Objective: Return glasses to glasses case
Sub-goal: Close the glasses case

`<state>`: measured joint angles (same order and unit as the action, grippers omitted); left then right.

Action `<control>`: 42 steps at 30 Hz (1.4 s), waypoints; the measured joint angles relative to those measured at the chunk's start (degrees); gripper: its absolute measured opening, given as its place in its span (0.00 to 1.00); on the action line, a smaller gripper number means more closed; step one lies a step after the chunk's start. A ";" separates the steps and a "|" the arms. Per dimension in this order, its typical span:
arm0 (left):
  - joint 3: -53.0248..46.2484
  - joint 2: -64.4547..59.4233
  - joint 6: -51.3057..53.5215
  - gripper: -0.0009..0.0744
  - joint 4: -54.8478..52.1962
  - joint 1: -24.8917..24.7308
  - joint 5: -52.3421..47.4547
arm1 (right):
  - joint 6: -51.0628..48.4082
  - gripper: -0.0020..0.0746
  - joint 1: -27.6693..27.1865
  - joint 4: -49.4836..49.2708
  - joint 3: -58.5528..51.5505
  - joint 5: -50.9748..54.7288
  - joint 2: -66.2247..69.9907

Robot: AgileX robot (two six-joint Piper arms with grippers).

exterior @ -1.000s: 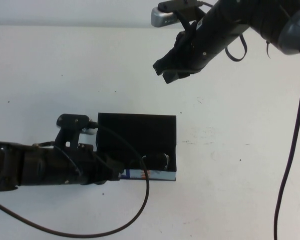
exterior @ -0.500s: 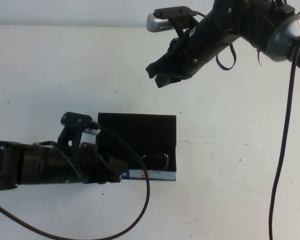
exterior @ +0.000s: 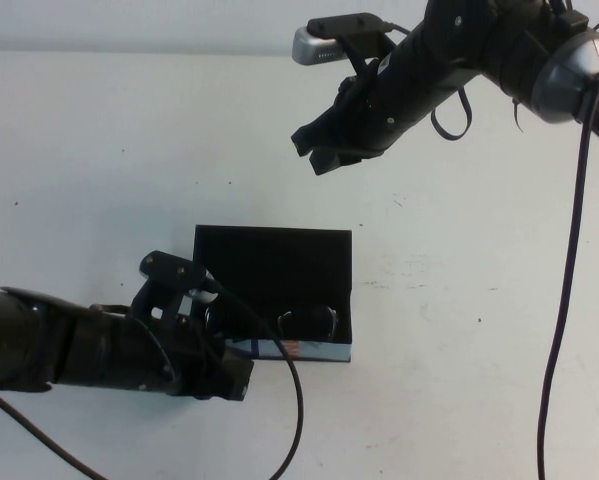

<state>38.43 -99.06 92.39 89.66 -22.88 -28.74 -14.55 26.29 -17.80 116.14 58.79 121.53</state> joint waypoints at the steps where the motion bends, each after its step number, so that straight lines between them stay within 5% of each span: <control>1: 0.00 -0.56 1.70 0.01 1.87 -0.27 0.12 | 0.00 0.02 0.00 0.00 0.00 0.00 0.00; 18: 0.10 -1.89 9.52 0.01 9.51 -0.49 0.54 | 1.24 0.02 -1.10 -1.55 0.44 -8.91 7.44; 32: 0.10 -1.89 9.52 0.01 9.64 -0.49 0.54 | 1.33 0.02 -1.71 -3.14 15.00 9.94 14.29; 42: 0.10 -1.89 9.52 0.01 9.68 -0.49 0.54 | 2.58 0.02 -2.84 -3.24 17.26 11.52 18.81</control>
<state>38.53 -100.95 101.92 99.34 -23.38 -28.20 -11.97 23.45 -21.04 133.40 70.32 140.34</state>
